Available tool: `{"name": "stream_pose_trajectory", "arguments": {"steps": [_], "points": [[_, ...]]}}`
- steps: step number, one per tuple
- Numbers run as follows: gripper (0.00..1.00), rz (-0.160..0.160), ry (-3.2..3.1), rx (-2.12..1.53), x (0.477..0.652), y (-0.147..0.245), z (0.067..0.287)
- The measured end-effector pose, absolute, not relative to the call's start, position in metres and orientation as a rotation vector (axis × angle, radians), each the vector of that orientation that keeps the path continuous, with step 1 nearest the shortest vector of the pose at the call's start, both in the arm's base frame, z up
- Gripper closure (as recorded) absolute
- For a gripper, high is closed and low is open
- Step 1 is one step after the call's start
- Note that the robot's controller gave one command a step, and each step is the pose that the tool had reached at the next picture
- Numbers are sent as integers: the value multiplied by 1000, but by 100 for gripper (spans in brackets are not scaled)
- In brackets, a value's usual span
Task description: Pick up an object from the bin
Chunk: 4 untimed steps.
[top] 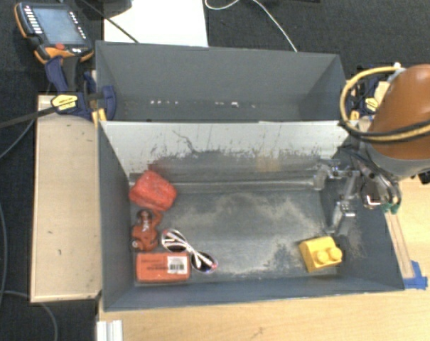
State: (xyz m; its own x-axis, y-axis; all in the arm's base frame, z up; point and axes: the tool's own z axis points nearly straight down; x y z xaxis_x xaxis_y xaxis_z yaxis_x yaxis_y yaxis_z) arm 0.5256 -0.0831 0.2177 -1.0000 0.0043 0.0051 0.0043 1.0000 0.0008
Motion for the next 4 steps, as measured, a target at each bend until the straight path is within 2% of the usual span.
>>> {"name": "stream_pose_trajectory", "arguments": {"steps": [1,2,3,4], "points": [[0,0,-3145,1,527,-83,222],[0,-1,-3137,170,479,-137,68],[0,1,-3131,324,477,-141,160],[0,-1,-3130,286,479,-102,100]]}}
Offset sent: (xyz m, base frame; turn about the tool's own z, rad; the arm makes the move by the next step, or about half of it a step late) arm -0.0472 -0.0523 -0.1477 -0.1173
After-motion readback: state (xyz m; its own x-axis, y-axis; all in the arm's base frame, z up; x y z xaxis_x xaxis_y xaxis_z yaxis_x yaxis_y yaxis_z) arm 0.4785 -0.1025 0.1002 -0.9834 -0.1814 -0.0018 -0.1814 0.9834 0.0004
